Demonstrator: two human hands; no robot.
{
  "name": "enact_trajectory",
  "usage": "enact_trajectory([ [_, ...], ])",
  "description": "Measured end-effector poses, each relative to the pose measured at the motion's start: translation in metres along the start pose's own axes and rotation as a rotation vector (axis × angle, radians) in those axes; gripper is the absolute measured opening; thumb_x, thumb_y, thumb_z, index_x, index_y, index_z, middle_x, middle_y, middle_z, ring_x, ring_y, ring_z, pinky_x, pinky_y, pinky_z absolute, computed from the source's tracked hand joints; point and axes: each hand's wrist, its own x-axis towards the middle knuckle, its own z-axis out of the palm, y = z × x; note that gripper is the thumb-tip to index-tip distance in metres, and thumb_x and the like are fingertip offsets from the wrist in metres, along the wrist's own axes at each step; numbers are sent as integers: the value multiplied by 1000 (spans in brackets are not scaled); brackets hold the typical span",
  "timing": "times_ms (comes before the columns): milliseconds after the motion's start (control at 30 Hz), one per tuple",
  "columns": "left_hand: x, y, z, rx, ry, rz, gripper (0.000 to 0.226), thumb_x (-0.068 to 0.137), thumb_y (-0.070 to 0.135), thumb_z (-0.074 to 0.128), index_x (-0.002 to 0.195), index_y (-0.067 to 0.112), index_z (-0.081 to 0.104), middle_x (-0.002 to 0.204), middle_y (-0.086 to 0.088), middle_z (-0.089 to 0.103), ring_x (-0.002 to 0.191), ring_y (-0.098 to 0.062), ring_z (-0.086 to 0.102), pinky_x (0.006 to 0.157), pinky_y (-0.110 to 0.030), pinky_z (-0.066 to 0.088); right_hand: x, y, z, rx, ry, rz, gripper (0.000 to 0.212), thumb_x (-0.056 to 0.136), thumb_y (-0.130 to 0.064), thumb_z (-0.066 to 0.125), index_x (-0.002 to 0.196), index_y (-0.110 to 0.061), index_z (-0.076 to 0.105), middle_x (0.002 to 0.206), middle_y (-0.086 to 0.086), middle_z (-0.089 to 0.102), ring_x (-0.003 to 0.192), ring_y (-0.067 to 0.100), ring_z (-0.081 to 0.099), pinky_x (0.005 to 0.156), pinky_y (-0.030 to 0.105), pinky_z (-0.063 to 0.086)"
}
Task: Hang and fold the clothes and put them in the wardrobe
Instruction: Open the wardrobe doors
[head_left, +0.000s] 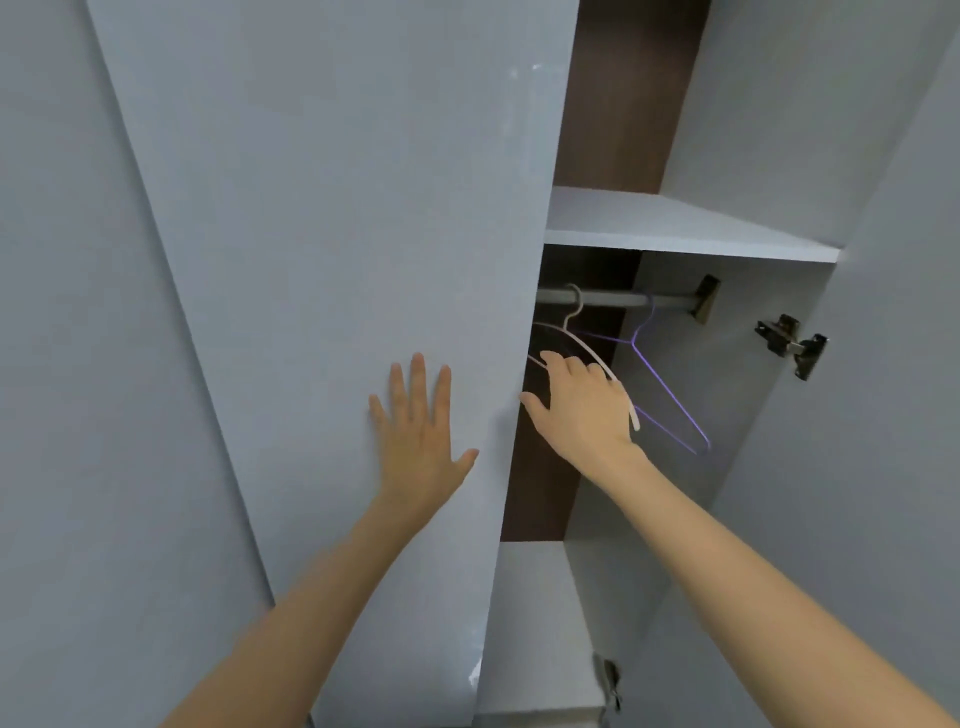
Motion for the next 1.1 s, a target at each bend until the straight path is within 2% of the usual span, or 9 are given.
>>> enact_trajectory([
  [100, 16, -3, 12, -45, 7, 24, 115, 81, 74, 47, 146, 20, -31, 152, -14, -38, 141, -38, -29, 114, -59, -3, 33, -7, 13, 23, 10, 24, 62, 95, -55, 46, 141, -15, 37, 129, 6, 57, 117, 26, 54, 94, 40, 44],
  [233, 19, -7, 25, -83, 36, 60, 120, 76, 71, 57, 149, 20, -23, 156, -13, -30, 143, -37, -25, 114, -60, -2, 62, -13, 26, 175, 23, 53, 57, 90, -54, 57, 124, -9, 46, 111, 7, 63, 99, 25, 63, 83, 37, 47],
  [333, 20, -8, 27, -79, 33, 72, 118, 77, 72, 57, 148, 21, -23, 156, -12, -29, 144, -38, -23, 116, -62, 1, 72, -6, 30, 439, -86, 64, 58, 87, -44, 66, 127, -7, 45, 119, 8, 62, 98, 23, 64, 74, 27, 49],
  [500, 16, 4, 27, -51, -11, -8, 121, 77, 75, 52, 145, 21, -33, 152, -11, -39, 141, -36, -30, 116, -61, 3, 77, 7, 33, 451, -88, -35, 61, 85, -46, 68, 129, -7, 48, 119, 7, 64, 98, 22, 64, 79, 33, 54],
  [600, 5, 18, 27, -74, -22, -70, 126, 72, 79, 55, 147, 23, -29, 153, -9, -37, 142, -35, -28, 116, -61, 6, 73, 13, 32, 526, -71, -84, 55, 89, -45, 64, 127, -7, 51, 113, 6, 67, 86, 16, 64, 66, 21, 49],
  [700, -9, 35, 25, -110, -3, -151, 132, 66, 85, 53, 147, 22, -29, 154, -9, -35, 144, -34, -25, 118, -57, 10, 62, 21, 25, 492, -19, -143, 41, 93, -51, 54, 105, -11, 57, 82, 1, 66, 60, 5, 56, 49, 15, 32],
  [800, -30, 53, 17, -173, 43, -203, 139, 61, 89, 52, 149, 13, -25, 156, -14, -28, 146, -35, -20, 119, -50, 13, 42, 22, 11, 527, 20, -218, 40, 93, -54, 51, 84, -15, 53, 63, -3, 56, 51, 5, 51, 47, 18, 30],
  [967, -73, 66, -2, -227, 178, -269, 132, 65, 77, 66, 152, 6, -3, 160, -20, -6, 148, -35, 2, 114, -40, 21, -3, 11, -13, 628, 28, -407, 42, 93, -50, 54, 83, -10, 59, 62, 2, 59, 51, 9, 53, 49, 18, 35],
  [1100, -116, 53, -14, -266, 232, -280, 119, 76, 61, 64, 152, 12, -13, 162, -12, -4, 148, -29, 11, 111, -34, 31, -37, -7, -34, 711, 16, -562, 39, 93, -43, 57, 82, -6, 64, 62, 4, 62, 52, 11, 56, 51, 18, 40],
])
